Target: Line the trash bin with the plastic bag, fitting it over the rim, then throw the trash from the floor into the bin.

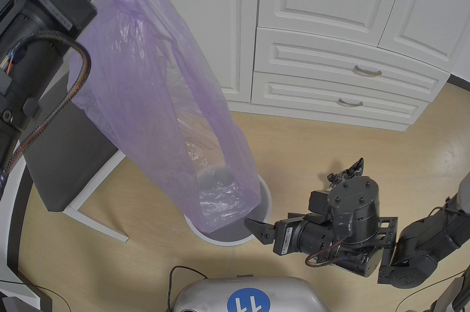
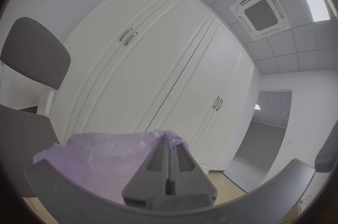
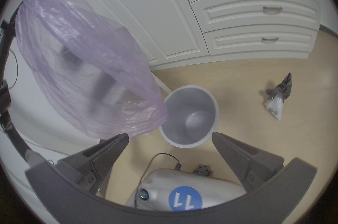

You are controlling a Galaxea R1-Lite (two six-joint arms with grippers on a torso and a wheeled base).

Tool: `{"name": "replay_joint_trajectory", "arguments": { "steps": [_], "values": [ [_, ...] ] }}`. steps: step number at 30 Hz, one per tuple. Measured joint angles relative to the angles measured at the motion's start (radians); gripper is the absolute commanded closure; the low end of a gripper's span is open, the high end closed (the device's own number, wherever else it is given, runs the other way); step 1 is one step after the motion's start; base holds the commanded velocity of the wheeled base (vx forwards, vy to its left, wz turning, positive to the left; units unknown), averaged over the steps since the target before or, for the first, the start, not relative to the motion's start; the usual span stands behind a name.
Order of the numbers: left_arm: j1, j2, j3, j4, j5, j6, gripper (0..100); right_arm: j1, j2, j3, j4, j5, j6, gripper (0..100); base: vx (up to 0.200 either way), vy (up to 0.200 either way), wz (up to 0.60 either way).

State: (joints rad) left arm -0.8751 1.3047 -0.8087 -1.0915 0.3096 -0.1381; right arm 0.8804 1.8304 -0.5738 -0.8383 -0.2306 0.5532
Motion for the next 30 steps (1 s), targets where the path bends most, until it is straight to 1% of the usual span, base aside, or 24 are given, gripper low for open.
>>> {"name": "replay_joint_trajectory", "arguments": {
  "steps": [3,12,15,23,30],
  "values": [
    [-0.001,0.001,0.0,-0.02,0.0,0.0,100,0.002,0.041,-0.01,-0.053,0.007,0.031,0,0.0,0.0,0.0],
    [-0.005,0.002,0.003,-0.035,0.0,-0.001,100,0.008,0.156,-0.016,-0.351,0.013,0.091,0,0.0,0.0,0.0],
    [-0.006,0.003,0.004,-0.036,0.0,0.0,100,0.01,0.186,-0.011,-0.429,0.013,0.105,0,0.0,0.0,0.0],
    [-0.009,0.002,0.002,-0.038,0.0,0.001,100,0.01,0.264,-0.001,-0.516,0.011,0.114,0,0.0,0.0,0.0],
    [-0.009,-0.006,-0.011,-0.038,0.006,0.004,100,-0.002,0.316,0.002,-0.659,0.009,0.118,0,0.0,0.0,0.0]
  ]
}}
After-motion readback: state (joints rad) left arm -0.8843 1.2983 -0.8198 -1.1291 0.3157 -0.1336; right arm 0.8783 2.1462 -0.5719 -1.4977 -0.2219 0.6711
